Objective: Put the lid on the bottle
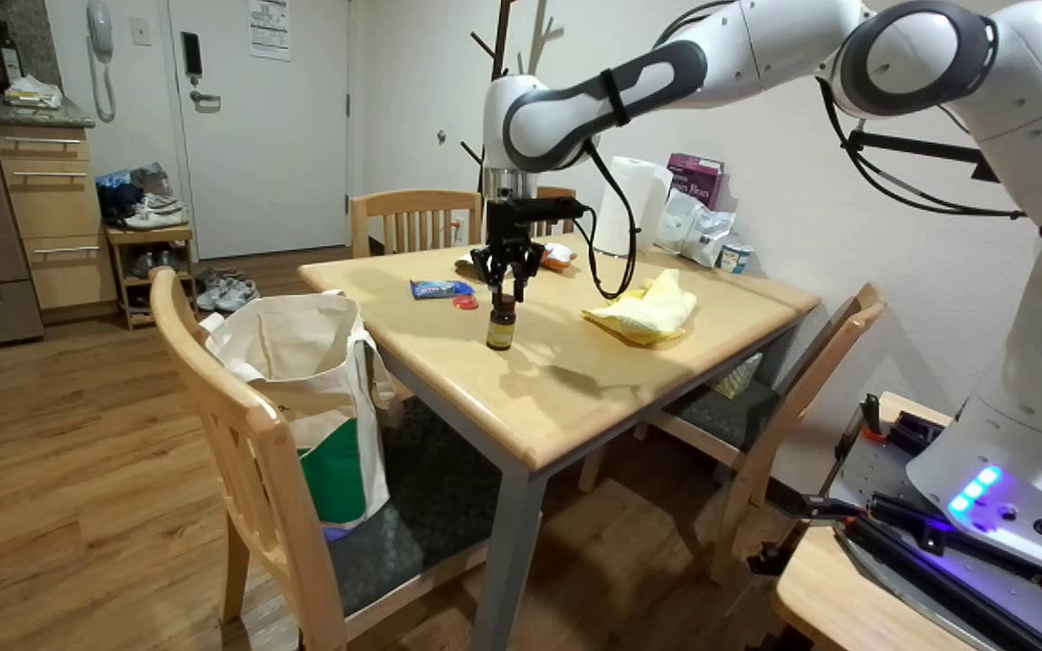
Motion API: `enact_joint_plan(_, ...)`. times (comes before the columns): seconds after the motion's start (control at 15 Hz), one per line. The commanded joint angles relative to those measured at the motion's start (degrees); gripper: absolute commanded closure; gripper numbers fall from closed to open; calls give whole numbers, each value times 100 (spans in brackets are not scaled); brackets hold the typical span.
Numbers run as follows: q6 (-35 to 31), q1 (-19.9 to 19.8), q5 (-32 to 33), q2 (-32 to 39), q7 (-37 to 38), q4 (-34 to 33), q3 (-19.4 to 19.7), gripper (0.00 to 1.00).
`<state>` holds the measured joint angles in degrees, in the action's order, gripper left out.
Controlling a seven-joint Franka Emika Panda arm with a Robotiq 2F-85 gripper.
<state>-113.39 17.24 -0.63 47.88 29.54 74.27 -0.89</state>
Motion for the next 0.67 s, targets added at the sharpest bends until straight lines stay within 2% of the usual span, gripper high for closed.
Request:
enact_joint_plan(0.0, -113, -54, -60, 19, -130, -4, -45, 82)
enact_joint_plan(0.6, -145, -92, -115, -12, 29, 83, 5, 82)
